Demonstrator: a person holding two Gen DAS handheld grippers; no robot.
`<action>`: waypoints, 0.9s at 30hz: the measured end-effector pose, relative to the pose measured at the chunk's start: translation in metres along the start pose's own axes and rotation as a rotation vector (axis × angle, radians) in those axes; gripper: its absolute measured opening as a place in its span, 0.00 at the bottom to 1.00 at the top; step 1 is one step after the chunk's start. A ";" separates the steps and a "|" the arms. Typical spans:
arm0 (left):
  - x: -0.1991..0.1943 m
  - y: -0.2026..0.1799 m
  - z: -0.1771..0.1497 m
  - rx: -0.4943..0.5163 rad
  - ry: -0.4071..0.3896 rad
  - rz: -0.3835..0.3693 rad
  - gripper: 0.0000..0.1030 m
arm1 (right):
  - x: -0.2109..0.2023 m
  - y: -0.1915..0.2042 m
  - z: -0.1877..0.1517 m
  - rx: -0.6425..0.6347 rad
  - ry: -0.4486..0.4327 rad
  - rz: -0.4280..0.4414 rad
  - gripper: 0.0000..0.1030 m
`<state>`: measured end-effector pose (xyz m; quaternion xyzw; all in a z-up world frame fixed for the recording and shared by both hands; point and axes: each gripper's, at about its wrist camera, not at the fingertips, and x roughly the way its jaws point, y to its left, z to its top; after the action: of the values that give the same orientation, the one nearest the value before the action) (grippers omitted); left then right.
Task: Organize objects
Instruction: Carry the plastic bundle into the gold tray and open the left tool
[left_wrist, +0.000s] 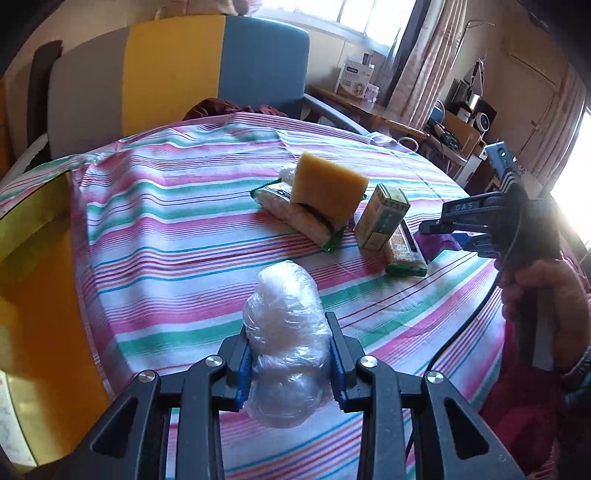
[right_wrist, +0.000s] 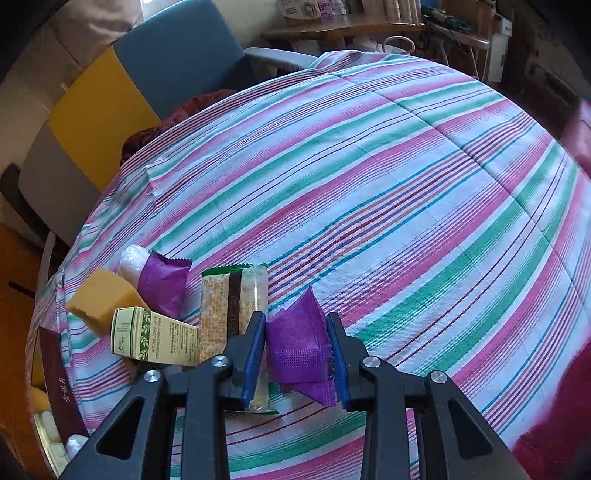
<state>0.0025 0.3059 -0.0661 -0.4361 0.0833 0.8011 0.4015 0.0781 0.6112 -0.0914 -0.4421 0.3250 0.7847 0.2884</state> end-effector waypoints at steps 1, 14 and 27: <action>-0.007 0.002 0.000 -0.004 -0.007 0.000 0.32 | 0.000 0.001 0.000 -0.004 -0.001 -0.003 0.32; -0.085 0.191 0.041 -0.348 -0.020 0.134 0.33 | 0.002 0.006 -0.002 -0.046 0.008 -0.020 0.32; -0.056 0.334 0.041 -0.562 0.098 0.286 0.35 | 0.003 0.010 -0.001 -0.072 0.011 -0.026 0.32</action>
<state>-0.2462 0.0726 -0.0708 -0.5520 -0.0617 0.8190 0.1441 0.0699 0.6049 -0.0921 -0.4605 0.2924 0.7896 0.2809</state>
